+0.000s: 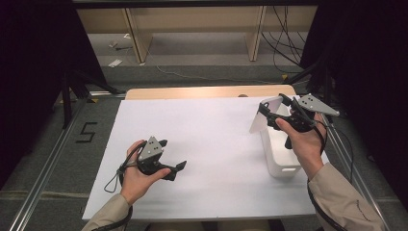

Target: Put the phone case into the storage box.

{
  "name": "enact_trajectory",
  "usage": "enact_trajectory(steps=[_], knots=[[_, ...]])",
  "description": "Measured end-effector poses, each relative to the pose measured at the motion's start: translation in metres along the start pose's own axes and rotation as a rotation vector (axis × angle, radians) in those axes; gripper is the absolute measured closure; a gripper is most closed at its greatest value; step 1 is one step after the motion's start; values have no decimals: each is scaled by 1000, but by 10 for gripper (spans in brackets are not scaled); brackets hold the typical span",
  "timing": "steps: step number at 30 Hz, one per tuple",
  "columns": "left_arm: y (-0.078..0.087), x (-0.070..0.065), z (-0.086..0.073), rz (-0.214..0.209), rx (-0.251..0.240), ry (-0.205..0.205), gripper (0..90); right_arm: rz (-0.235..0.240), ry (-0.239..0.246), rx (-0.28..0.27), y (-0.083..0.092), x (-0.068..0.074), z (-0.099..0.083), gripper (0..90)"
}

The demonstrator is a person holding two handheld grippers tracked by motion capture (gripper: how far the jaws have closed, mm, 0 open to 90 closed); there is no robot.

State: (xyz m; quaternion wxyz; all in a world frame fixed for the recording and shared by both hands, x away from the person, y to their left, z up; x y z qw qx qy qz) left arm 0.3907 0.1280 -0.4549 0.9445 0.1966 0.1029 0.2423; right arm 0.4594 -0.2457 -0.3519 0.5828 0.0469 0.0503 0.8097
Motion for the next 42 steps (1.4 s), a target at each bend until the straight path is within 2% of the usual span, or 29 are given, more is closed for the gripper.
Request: enact_trajectory(steps=[23,42], knots=[[0,0,0,2,1,1,0,-53,-18,7,0,-16,-1,185],[-1,1,-1,0,1,3,0,-92,-9,8,0,-26,-2,185]])
Point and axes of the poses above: each handheld gripper's, and its own axes: y roughly backward along the jaws, z roughly out of its top, x roughly to its left, the point moved 4 cm from there along -y, roughly forward along the jaws, and after that the axes turned 14 degrees about -z, right-handed, at the moved point
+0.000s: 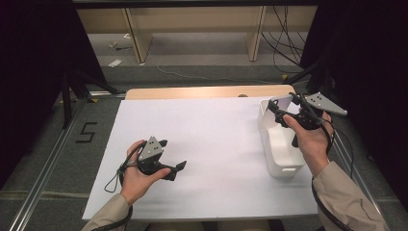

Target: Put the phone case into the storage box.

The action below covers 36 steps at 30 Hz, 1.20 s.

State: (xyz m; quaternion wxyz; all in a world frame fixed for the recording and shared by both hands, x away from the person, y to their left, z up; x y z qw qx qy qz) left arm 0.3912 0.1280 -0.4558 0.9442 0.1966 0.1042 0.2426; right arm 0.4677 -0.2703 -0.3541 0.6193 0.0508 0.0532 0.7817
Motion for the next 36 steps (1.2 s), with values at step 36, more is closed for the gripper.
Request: enact_trajectory(steps=[36], knots=[[0,0,0,1,0,1,0,-44,-17,4,0,-16,0,185]])
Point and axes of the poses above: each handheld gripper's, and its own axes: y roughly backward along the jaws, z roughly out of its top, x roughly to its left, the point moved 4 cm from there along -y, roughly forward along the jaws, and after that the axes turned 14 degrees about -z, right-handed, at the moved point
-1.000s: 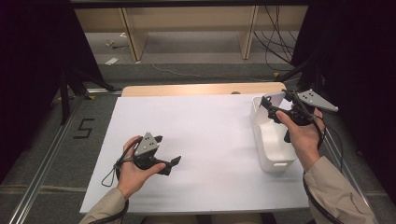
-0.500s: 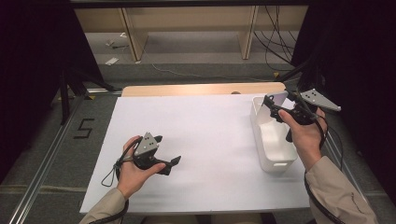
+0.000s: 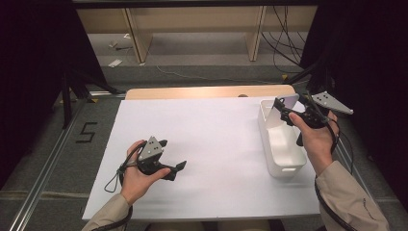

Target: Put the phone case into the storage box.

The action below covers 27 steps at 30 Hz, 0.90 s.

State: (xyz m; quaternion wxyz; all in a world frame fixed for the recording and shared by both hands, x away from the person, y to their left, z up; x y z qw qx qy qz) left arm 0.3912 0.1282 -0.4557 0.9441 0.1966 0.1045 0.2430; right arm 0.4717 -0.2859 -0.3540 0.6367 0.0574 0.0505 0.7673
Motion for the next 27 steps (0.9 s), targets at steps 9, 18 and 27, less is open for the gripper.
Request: enact_trajectory(steps=[9,18,27], knots=[[0,0,0,0,0,0,0,-15,0,6,-1,-4,-1,185],[0,0,0,1,0,-2,0,-27,1,10,-2,-7,-3,185],[0,1,0,2,-1,-3,0,-36,2,12,-3,-9,-4,185]])
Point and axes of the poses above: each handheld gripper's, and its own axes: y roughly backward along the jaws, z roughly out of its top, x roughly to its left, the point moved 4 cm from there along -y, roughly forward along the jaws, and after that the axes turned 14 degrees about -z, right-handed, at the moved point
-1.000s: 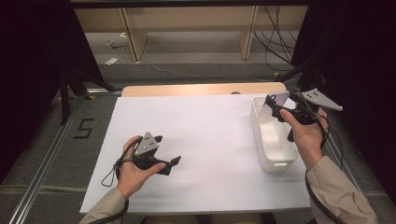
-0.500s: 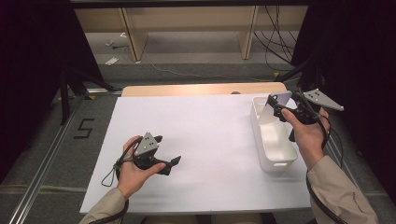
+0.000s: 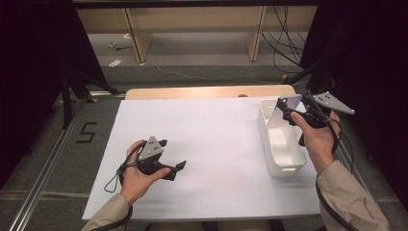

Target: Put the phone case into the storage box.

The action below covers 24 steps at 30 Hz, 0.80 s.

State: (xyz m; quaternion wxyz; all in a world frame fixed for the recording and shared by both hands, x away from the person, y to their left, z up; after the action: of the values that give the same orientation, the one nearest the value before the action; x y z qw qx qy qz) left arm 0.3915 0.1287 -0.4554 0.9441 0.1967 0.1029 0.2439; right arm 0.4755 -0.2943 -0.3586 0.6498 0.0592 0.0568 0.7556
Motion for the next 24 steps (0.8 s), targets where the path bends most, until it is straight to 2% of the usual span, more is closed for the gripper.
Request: enact_trajectory(steps=[24], knots=[[0,0,0,-1,-1,2,0,-23,-5,4,-1,-7,0,185]])
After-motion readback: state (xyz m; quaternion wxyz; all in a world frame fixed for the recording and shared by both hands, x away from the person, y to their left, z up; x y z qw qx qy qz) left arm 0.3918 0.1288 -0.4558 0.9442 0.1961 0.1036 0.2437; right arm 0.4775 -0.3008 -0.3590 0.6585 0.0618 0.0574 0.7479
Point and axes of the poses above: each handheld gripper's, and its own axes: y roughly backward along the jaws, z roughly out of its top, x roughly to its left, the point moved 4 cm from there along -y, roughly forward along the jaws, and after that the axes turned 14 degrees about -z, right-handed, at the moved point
